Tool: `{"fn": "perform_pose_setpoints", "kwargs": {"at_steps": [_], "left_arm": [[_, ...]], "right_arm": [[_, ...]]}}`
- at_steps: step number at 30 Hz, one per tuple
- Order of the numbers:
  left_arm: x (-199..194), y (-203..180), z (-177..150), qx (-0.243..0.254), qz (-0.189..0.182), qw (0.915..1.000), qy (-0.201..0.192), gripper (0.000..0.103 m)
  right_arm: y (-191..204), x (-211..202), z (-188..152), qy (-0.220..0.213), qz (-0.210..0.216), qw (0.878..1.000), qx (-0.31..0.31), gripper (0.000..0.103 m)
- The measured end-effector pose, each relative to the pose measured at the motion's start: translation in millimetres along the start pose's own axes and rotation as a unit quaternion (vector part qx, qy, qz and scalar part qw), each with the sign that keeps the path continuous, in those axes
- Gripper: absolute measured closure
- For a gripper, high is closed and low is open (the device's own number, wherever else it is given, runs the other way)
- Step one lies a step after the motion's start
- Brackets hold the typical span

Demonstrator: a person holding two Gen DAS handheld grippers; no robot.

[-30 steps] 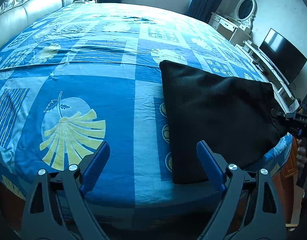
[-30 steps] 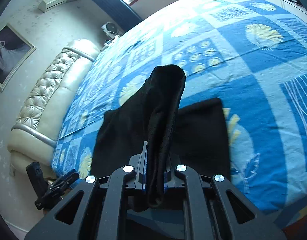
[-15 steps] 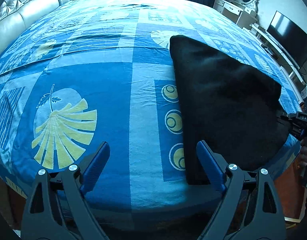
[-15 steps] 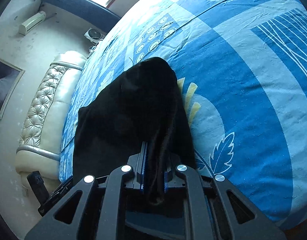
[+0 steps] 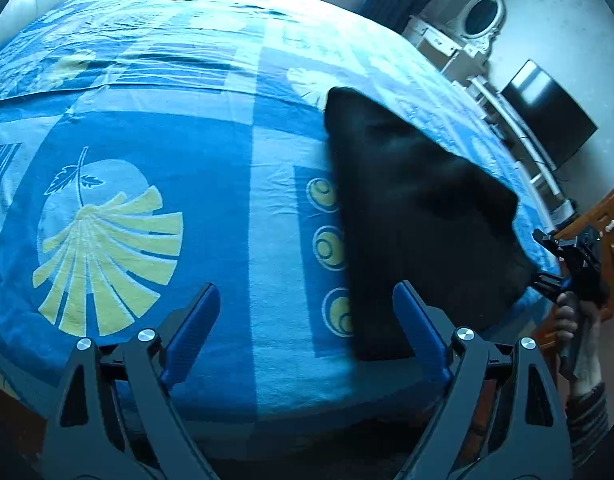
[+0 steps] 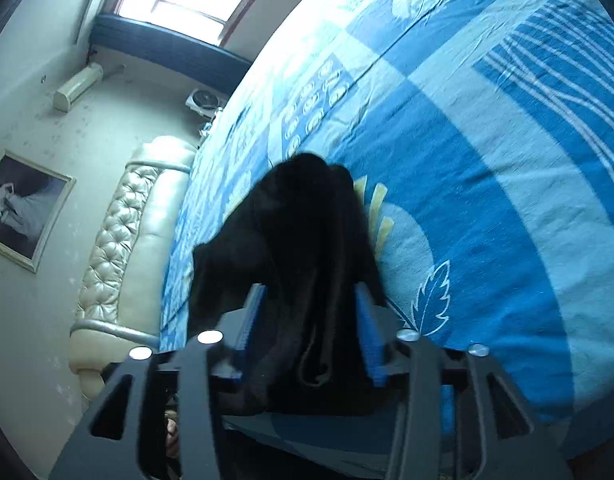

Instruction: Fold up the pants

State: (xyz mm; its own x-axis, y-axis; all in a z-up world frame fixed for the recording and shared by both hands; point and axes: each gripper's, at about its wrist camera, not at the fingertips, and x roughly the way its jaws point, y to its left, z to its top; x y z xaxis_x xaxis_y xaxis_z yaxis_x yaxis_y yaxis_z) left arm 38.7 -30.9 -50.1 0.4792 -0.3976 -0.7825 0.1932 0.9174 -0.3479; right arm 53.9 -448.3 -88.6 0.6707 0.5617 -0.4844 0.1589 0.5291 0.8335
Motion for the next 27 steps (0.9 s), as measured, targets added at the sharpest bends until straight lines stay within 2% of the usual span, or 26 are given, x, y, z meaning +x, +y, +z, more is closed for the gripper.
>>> {"fn": "perform_pose_setpoints", "kwargs": {"at_steps": [3, 5, 10, 13, 17, 19, 21, 22, 23, 25, 27], "left_arm": [[3, -7, 3, 0.014, -0.068, 0.9975, 0.015, 0.015], [13, -14, 3, 0.02, -0.099, 0.9944, 0.031, 0.015], [43, -31, 5, 0.034, -0.113, 0.9914, 0.058, 0.015], [57, -34, 8, 0.015, -0.136, 0.9876, 0.077, 0.015], [77, -31, 11, -0.029, -0.171, 0.979, 0.108, 0.015], [85, -30, 12, -0.045, -0.185, 0.975, 0.115, 0.015], [89, -29, 12, -0.051, -0.187, 0.9744, 0.114, 0.03], [92, -27, 13, -0.054, -0.184, 0.9743, 0.118, 0.045], [95, -25, 14, -0.061, -0.184, 0.9733, 0.123, 0.053], [95, -20, 15, -0.07, -0.187, 0.9719, 0.125, 0.061], [87, -26, 17, -0.048, -0.169, 0.9775, 0.118, 0.064]], "right_arm": [[0, -16, 1, -0.011, 0.009, 1.0, 0.002, 0.028], [-1, -13, -3, -0.001, 0.002, 1.0, 0.0, 0.027], [-9, 17, -18, 0.051, 0.002, 0.999, 0.002, 0.027], [-7, 35, -24, 0.074, 0.001, 0.997, -0.008, 0.027], [1, 48, -24, 0.082, 0.0, 0.996, -0.028, 0.026], [5, 54, -24, 0.085, -0.003, 0.996, -0.04, 0.031], [10, 61, -27, 0.09, -0.02, 0.994, -0.052, 0.046], [10, 62, -27, 0.089, -0.021, 0.994, -0.055, 0.049], [11, 63, -28, 0.087, -0.019, 0.994, -0.055, 0.051], [11, 62, -29, 0.083, -0.016, 0.995, -0.052, 0.055], [12, 61, -30, 0.081, -0.017, 0.995, -0.053, 0.057]]}}
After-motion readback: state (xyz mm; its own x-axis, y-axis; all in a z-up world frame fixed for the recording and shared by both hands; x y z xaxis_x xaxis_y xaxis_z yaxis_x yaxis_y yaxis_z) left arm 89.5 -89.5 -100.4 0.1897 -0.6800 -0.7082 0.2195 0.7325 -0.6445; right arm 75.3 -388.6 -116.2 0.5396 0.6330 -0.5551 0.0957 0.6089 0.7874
